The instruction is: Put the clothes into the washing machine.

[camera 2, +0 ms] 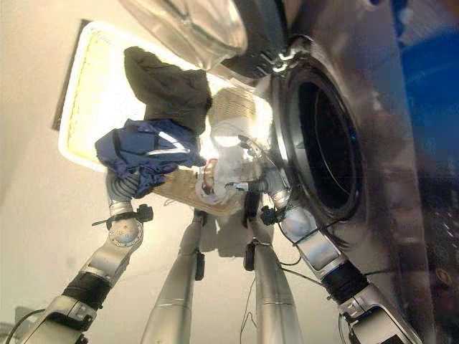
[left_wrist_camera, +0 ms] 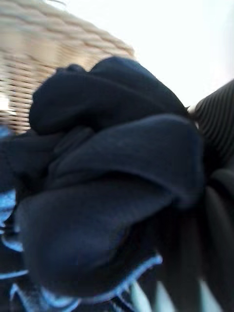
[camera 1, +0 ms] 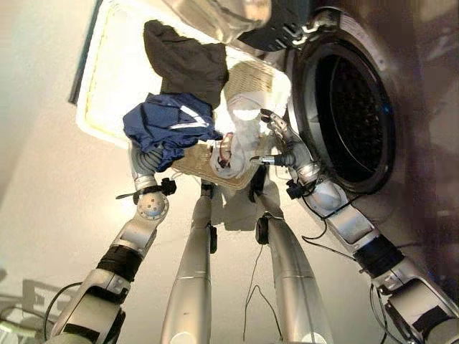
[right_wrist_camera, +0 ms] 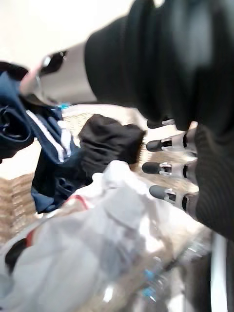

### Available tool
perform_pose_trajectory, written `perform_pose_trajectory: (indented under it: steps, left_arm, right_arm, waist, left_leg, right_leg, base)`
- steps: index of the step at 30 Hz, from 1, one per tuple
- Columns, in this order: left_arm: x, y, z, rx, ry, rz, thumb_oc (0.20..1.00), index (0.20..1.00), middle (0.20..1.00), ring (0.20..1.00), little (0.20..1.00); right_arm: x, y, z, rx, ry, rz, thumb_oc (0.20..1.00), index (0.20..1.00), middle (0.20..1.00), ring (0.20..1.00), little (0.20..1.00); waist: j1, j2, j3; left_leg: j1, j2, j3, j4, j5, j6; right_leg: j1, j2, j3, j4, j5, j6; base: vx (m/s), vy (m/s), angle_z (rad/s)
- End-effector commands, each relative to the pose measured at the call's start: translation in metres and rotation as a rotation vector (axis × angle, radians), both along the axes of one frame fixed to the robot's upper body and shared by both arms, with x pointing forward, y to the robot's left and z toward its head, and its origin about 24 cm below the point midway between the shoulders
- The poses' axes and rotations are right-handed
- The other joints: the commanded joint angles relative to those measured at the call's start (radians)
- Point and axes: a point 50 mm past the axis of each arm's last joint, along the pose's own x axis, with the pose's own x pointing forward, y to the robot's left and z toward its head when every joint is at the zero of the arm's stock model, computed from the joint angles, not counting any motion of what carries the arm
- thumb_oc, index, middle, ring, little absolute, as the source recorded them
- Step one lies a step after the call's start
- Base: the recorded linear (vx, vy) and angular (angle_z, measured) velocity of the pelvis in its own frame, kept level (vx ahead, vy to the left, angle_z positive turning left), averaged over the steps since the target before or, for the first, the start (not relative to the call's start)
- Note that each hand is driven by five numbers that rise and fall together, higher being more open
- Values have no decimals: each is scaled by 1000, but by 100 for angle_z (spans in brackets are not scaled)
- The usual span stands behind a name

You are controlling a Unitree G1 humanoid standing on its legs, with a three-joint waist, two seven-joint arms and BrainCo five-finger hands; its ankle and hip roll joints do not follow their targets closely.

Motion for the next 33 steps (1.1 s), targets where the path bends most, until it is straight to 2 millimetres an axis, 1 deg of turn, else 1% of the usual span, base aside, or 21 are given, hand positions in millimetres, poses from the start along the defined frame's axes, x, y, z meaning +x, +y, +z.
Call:
perform_pose_trajectory:
  steps: [1,5,7,8,10,13,15,16,18,22,23,24,25,26,28,29,33]
  left_arm:
    - [-1,-42,16,57,42,-405,200,200,200,200,200]
    - [-10,-68,14,128,158,-752,200,200,200,200,200]
    - [-13,-77,15,156,180,-857,200,200,200,200,200]
    - [-16,-88,18,191,206,-972,200,200,200,200,200]
    - [-18,-92,19,201,217,-1022,200,200,200,200,200]
    - [-22,-105,21,296,265,-1152,200,200,200,200,200]
    - [-22,-109,23,352,288,-1178,200,200,200,200,200]
    - [-22,-109,23,352,288,-1178,200,200,200,200,200]
    - [-20,-112,26,395,318,-1204,200,200,200,200,200]
    - [-20,-117,29,436,336,-1244,200,200,200,200,200]
    - [-20,-117,30,438,334,-1245,200,200,200,200,200]
    - [-19,-118,33,458,317,-1237,200,200,200,200,200]
    - [-19,-118,33,461,313,-1233,200,200,200,200,200]
    - [-17,-117,36,484,294,-1212,200,200,200,200,200]
    - [-16,-117,38,501,283,-1202,200,200,200,200,200]
    - [-16,-118,39,515,274,-1195,200,200,200,200,200]
    - [-13,-114,44,597,254,-1148,200,200,200,200,200]
  right_arm:
    - [-12,3,13,-42,-56,65,1000,1000,1000,1000,1000]
    - [-10,1,23,-54,-44,111,1000,1000,1000,1000,1000]
    - [-10,2,23,-65,-33,128,1000,1000,1000,1000,1000]
    - [-8,4,19,-83,11,154,1000,1000,1000,1000,1000]
    - [-6,4,18,-84,51,174,1000,1000,1000,1000,1000]
    - [-5,9,8,-73,191,269,1000,1000,1000,1000,1000]
    - [-5,13,3,-54,271,336,1000,1000,1000,1000,1000]
    - [-5,13,3,-54,271,336,1000,1000,1000,1000,1000]
    - [-6,18,2,-47,327,389,1000,1000,1000,1000,1000]
    - [-5,22,-7,-72,440,445,1000,1000,1000,1000,1000]
    - [-6,23,-12,-94,492,467,1000,1000,1000,1000,1000]
    - [-9,26,-22,-149,585,522,1000,1000,1000,1000,1000]
    - [-9,26,-25,-155,609,530,1000,1000,1000,1000,1000]
    - [-10,24,-32,-179,683,554,1000,1000,1000,1000,1000]
    - [-9,23,-36,-194,718,564,1000,1000,1000,1000,1000]
    - [-9,21,-42,-196,782,573,1000,1000,1000,1000,1000]
    - [-12,14,-59,-191,939,611,1000,1000,1000,1000,1000]
  waist:
    - [-15,77,-15]
    - [-14,101,-15]
    - [-17,106,-15]
    - [-22,107,-15]
    - [-24,107,-15]
    - [-29,102,-15]
    - [-31,97,-15]
    - [-31,97,-15]
    - [-35,91,-15]
    - [-39,87,-15]
    - [-40,86,-15]
    - [-38,84,-15]
    - [-38,83,-15]
    - [-36,82,-15]
    - [-34,81,-15]
    - [-32,82,-15]
    - [-27,83,-15]
  left_leg:
    - [-8,-54,40,61,-24,28]
    - [3,-57,57,36,-11,30]
    - [4,-57,63,31,-8,30]
    - [10,-57,73,25,-6,31]
    - [13,-57,75,22,-5,31]
    - [20,-55,82,8,1,33]
    - [21,-55,83,1,6,34]
    - [21,-55,83,1,6,34]
    - [27,-54,87,-10,11,34]
    - [32,-53,89,-18,12,35]
    - [33,-53,89,-19,13,35]
    - [31,-51,89,-21,16,35]
    - [30,-51,89,-21,17,35]
    - [30,-52,86,-21,18,34]
    - [30,-52,84,-22,20,33]
    - [29,-52,80,-22,22,33]
    - [31,-56,70,-21,23,31]
  right_leg:
    - [94,-23,10,-227,150,124]
    - [102,-34,-3,-242,166,133]
    - [102,-37,-4,-245,171,136]
    - [106,-40,-6,-251,177,139]
    - [108,-40,-6,-253,180,140]
    - [112,-37,-5,-259,188,144]
    - [111,-35,-4,-261,194,147]
    - [111,-35,-4,-261,194,147]
    - [114,-32,-2,-271,202,149]
    - [116,-30,3,-283,211,151]
    - [117,-30,4,-286,213,151]
    - [117,-30,2,-286,213,149]
    - [117,-30,1,-286,213,149]
    - [118,-31,-2,-287,214,149]
    - [119,-32,-3,-289,216,148]
    - [119,-33,-3,-290,216,147]
    - [123,-33,-3,-293,217,146]
  base:
    - [12,23,16]
    - [7,32,8]
    - [11,30,5]
    - [7,26,4]
    - [0,0,0]
    - [0,0,0]
    - [0,0,0]
    - [0,0,0]
    - [0,0,0]
    - [0,0,0]
    - [-1,-32,-3]
    - [-2,-33,-3]
    - [-5,-48,-4]
    - [-3,-29,-4]
    - [-3,-14,-2]
    - [0,0,0]
    - [0,0,0]
